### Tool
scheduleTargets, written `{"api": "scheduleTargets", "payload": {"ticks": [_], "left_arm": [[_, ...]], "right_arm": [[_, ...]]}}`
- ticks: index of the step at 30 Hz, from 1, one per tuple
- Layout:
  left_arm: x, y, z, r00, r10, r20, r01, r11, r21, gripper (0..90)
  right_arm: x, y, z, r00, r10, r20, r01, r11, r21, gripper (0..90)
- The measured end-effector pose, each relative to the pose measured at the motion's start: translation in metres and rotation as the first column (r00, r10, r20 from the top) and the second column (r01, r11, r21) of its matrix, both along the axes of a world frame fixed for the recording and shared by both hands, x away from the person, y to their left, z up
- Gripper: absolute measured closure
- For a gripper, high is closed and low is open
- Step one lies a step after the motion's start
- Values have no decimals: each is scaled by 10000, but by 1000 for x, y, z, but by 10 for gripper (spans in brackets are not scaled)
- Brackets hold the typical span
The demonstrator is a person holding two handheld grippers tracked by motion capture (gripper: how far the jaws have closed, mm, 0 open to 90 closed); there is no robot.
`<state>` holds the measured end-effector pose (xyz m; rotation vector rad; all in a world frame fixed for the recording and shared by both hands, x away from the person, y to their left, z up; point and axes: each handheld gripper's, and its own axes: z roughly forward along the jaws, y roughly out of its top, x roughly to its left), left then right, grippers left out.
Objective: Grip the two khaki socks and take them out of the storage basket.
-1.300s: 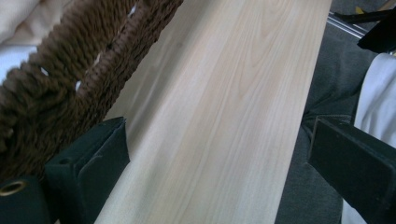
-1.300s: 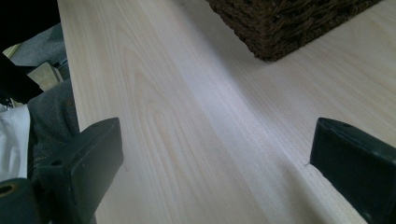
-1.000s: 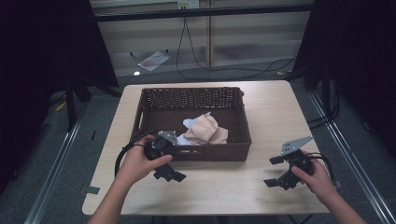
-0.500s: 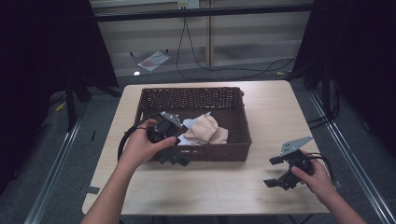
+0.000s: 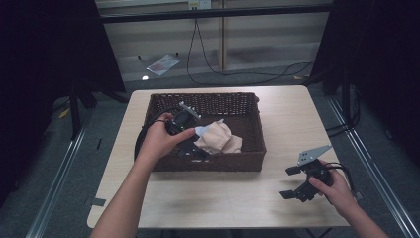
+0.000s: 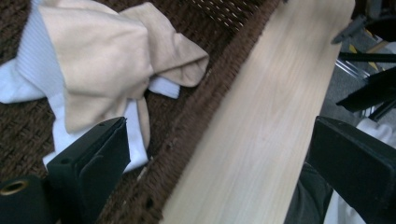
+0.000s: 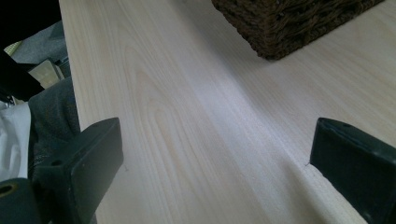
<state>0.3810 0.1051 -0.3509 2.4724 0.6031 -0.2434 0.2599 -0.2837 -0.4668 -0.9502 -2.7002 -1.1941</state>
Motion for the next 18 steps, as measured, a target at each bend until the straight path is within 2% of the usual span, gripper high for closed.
{"api": "scheduleTargets", "payload": {"ticks": [4,8,11,13,15,18], "left_arm": [[9,-5,-4,9996,280,-52,-280,9996,11,53],[20,-8,-12,9984,535,-162,-531,9984,215,54],[27,-10,-18,9966,807,-181,-804,9966,151,57],[31,-12,-21,9938,1099,-165,-1099,9939,11,59],[36,-13,-23,9924,1233,-61,-1232,9923,123,59],[42,-15,-28,9855,1695,17,-1695,9852,245,59]], "right_arm": [[0,0,0,10000,12,-7,-12,10000,-7,19],[0,0,0,10000,43,28,-43,10000,6,19],[0,0,0,10000,44,7,-44,10000,-6,19],[0,0,0,10000,42,19,-42,10000,-2,19],[0,0,0,10000,44,19,-44,10000,13,19],[0,0,0,10000,56,20,-56,10000,-6,19]]}}
